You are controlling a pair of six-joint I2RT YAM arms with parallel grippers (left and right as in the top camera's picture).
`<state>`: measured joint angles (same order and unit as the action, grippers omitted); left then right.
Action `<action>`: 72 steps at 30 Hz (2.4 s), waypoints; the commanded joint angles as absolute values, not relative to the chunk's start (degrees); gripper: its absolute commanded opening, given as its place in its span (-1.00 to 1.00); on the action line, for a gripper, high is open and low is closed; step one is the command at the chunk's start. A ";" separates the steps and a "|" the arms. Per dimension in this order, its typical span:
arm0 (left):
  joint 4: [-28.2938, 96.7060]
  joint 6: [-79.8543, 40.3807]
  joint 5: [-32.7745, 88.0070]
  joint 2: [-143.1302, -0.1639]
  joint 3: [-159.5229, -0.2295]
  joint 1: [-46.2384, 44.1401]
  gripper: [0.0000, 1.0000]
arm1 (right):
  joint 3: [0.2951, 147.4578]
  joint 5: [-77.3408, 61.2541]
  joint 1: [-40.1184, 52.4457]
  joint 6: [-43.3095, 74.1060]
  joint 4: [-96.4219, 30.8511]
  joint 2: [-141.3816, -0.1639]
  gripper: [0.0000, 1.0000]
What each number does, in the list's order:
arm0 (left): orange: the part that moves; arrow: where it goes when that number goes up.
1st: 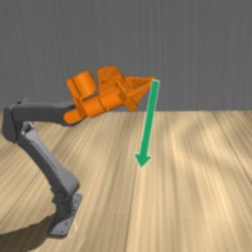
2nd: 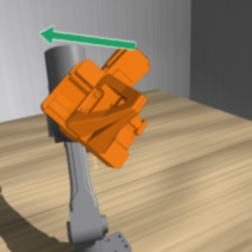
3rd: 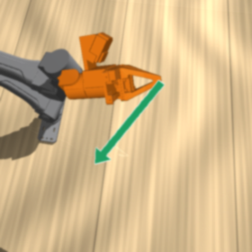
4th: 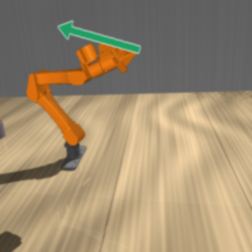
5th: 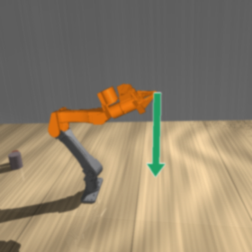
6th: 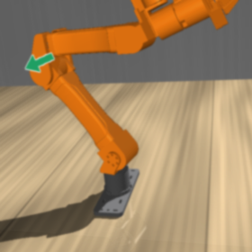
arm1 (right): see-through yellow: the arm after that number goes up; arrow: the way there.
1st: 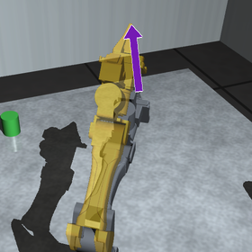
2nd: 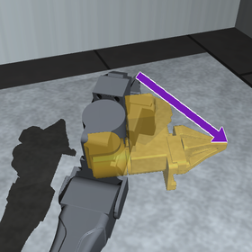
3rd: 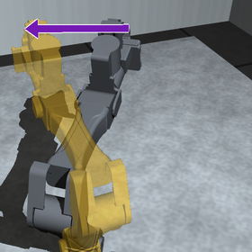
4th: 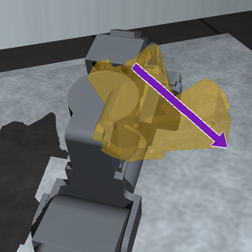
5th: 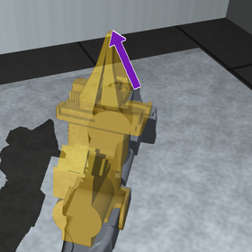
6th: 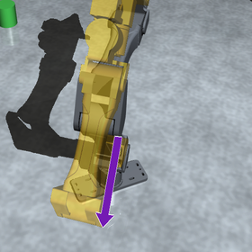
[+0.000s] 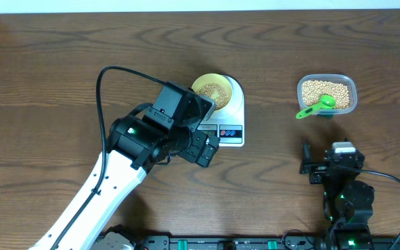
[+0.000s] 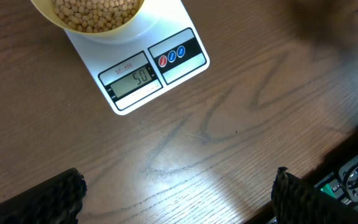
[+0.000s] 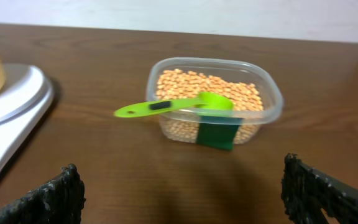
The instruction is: Scoop item into bowl and weigh 50g on scale
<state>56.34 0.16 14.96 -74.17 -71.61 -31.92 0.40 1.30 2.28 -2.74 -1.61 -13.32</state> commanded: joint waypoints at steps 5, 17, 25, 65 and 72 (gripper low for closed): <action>56.29 0.12 15.44 -74.11 -71.57 -31.68 0.96 | 0.27 5.67 2.68 5.37 -1.08 -12.97 0.98; 56.29 0.12 15.44 -74.11 -71.57 -31.68 0.96 | 0.32 5.65 2.68 5.34 -3.68 -13.13 0.99; 56.29 0.12 15.44 -74.11 -71.57 -31.68 0.96 | 0.32 5.65 2.68 5.34 -3.68 -13.13 0.99; 57.65 5.65 2.35 -46.17 -71.46 -16.88 0.96 | 0.32 5.65 2.68 5.34 -3.68 -13.13 0.98; 56.82 13.89 9.89 -36.93 -69.34 -6.31 0.96 | 0.32 5.65 2.68 5.34 -3.68 -13.13 0.98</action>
<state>57.84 8.95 5.58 -40.14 -71.57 -9.89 0.40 4.97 2.28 4.58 -3.57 -13.37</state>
